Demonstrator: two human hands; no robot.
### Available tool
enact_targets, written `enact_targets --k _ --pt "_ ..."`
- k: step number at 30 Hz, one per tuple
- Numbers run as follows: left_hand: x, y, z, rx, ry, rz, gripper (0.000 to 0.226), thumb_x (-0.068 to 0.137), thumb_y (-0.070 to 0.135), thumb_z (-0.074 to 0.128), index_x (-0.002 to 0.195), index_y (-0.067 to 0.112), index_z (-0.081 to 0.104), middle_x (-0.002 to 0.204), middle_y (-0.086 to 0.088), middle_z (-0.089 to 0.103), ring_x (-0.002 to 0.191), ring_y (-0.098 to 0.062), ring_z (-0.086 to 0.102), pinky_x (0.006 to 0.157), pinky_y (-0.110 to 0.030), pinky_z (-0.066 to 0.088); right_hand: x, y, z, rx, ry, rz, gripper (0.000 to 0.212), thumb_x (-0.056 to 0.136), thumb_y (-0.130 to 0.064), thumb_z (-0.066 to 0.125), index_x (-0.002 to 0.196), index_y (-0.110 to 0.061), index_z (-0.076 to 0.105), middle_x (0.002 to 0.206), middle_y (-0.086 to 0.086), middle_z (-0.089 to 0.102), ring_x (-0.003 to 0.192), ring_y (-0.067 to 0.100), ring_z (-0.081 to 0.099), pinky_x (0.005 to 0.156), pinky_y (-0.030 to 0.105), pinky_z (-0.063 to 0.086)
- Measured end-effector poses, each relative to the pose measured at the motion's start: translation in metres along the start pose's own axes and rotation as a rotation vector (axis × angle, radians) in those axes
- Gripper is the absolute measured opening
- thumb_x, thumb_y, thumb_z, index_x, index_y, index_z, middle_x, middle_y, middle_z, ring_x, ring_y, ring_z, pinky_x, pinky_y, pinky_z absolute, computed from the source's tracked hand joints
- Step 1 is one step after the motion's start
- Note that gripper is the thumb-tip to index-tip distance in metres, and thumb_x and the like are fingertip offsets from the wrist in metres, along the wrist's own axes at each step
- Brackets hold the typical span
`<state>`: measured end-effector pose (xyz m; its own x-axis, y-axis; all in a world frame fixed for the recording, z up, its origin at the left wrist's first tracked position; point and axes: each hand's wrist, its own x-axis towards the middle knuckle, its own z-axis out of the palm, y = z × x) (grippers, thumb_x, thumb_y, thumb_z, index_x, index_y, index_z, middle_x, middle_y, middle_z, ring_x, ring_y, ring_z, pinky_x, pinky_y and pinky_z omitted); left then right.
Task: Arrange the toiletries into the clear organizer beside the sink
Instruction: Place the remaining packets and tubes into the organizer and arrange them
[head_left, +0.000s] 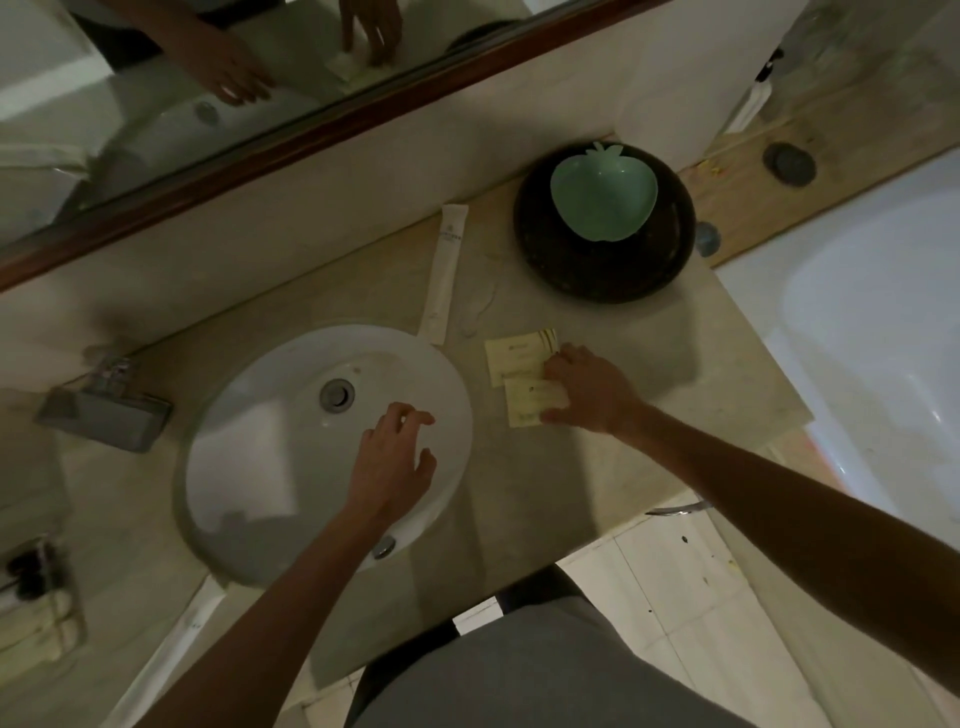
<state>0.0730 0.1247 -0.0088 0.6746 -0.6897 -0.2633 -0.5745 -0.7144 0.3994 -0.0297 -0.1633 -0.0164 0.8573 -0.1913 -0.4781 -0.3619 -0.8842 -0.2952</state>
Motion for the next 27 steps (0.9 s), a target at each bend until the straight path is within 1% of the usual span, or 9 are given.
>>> enact_targets --k 4,6,8,11,15,18,21,24,27 --pt "-0.006 -0.003 0.001 -0.007 0.006 -0.005 0.039 0.082 0.019 0.063 0.119 0.021 0.053 0.125 -0.003 0.048 0.103 -0.023 0.058 0.091 -0.038 0.043 -0.008 -0.008 -0.002 -0.032 0.174 0.022 0.036 0.075 -0.038 0.073 0.098 -0.017 0.056 0.105 0.004 0.057 0.091 0.02 0.052 0.07 0.03 0.043" --pt "-0.007 -0.004 -0.001 0.005 0.022 -0.023 0.038 0.082 0.02 0.063 0.118 0.021 0.054 0.124 -0.003 0.049 0.101 -0.023 0.058 0.09 -0.038 0.044 -0.02 -0.012 -0.002 -0.164 0.28 -0.026 0.039 0.071 -0.037 0.078 0.097 -0.015 0.058 0.098 0.005 0.06 0.083 0.02 0.053 0.067 0.031 0.043" --pt "-0.008 -0.004 -0.002 0.02 0.027 -0.045 0.037 0.082 0.02 0.063 0.118 0.021 0.055 0.124 -0.003 0.05 0.097 -0.023 0.059 0.089 -0.038 0.046 -0.036 -0.018 0.004 -0.263 0.147 -0.102 0.055 0.064 -0.046 0.082 0.102 -0.015 0.058 0.099 0.004 0.06 0.086 0.022 0.056 0.07 0.033 0.045" --pt "-0.011 -0.006 -0.004 0.017 0.039 -0.053 0.036 0.082 0.02 0.064 0.117 0.02 0.056 0.123 -0.004 0.05 0.088 -0.023 0.06 0.085 -0.039 0.048 -0.046 -0.017 0.002 -0.081 -0.104 -0.082 0.046 0.064 -0.057 0.077 0.09 -0.027 0.054 0.101 -0.006 0.055 0.092 0.014 0.054 0.073 0.028 0.043" --pt "-0.018 -0.012 -0.005 0.016 0.015 -0.066 0.036 0.084 0.022 0.064 0.118 0.021 0.055 0.125 -0.002 0.048 0.081 -0.019 0.058 0.084 -0.039 0.05 0.001 -0.006 -0.029 0.013 0.127 0.021 0.044 0.078 -0.052 0.068 0.111 -0.026 0.054 0.116 -0.001 0.05 0.103 0.018 0.048 0.082 0.038 0.049" --pt "-0.022 -0.019 -0.004 0.019 -0.014 -0.073 0.036 0.084 0.024 0.064 0.119 0.023 0.053 0.127 -0.001 0.046 0.076 -0.015 0.058 0.083 -0.04 0.052 0.037 -0.009 -0.034 -0.052 0.018 0.02 0.07 0.073 -0.052 0.072 0.131 -0.023 0.045 0.132 0.007 0.042 0.118 0.027 0.042 0.094 0.046 0.046" --pt "-0.026 -0.027 -0.005 0.003 -0.015 -0.086 0.035 0.086 0.024 0.063 0.119 0.023 0.053 0.128 0.0 0.044 0.074 -0.013 0.057 0.08 -0.038 0.054 0.049 -0.014 -0.037 -0.02 -0.026 0.0 0.052 0.073 -0.04 0.076 0.115 -0.02 0.054 0.118 0.007 0.052 0.108 0.026 0.051 0.09 0.042 0.047" --pt "-0.03 -0.032 -0.006 -0.009 -0.007 -0.1 0.033 0.086 0.024 0.063 0.118 0.023 0.053 0.129 0.0 0.044 0.076 -0.012 0.057 0.077 -0.035 0.054 0.044 -0.02 -0.042 -0.032 0.148 0.003 0.02 0.078 -0.022 0.071 0.092 -0.021 0.057 0.096 0.002 0.057 0.091 0.022 0.057 0.075 0.032 0.046" --pt "-0.033 -0.037 -0.007 0.003 -0.003 -0.12 0.033 0.086 0.024 0.063 0.117 0.023 0.053 0.127 0.001 0.044 0.073 -0.011 0.057 0.074 -0.034 0.055 0.021 -0.02 -0.033 -0.233 0.071 -0.047 0.05 0.068 -0.032 0.081 0.107 -0.02 0.053 0.108 0.003 0.05 0.096 0.021 0.051 0.079 0.034 0.045"
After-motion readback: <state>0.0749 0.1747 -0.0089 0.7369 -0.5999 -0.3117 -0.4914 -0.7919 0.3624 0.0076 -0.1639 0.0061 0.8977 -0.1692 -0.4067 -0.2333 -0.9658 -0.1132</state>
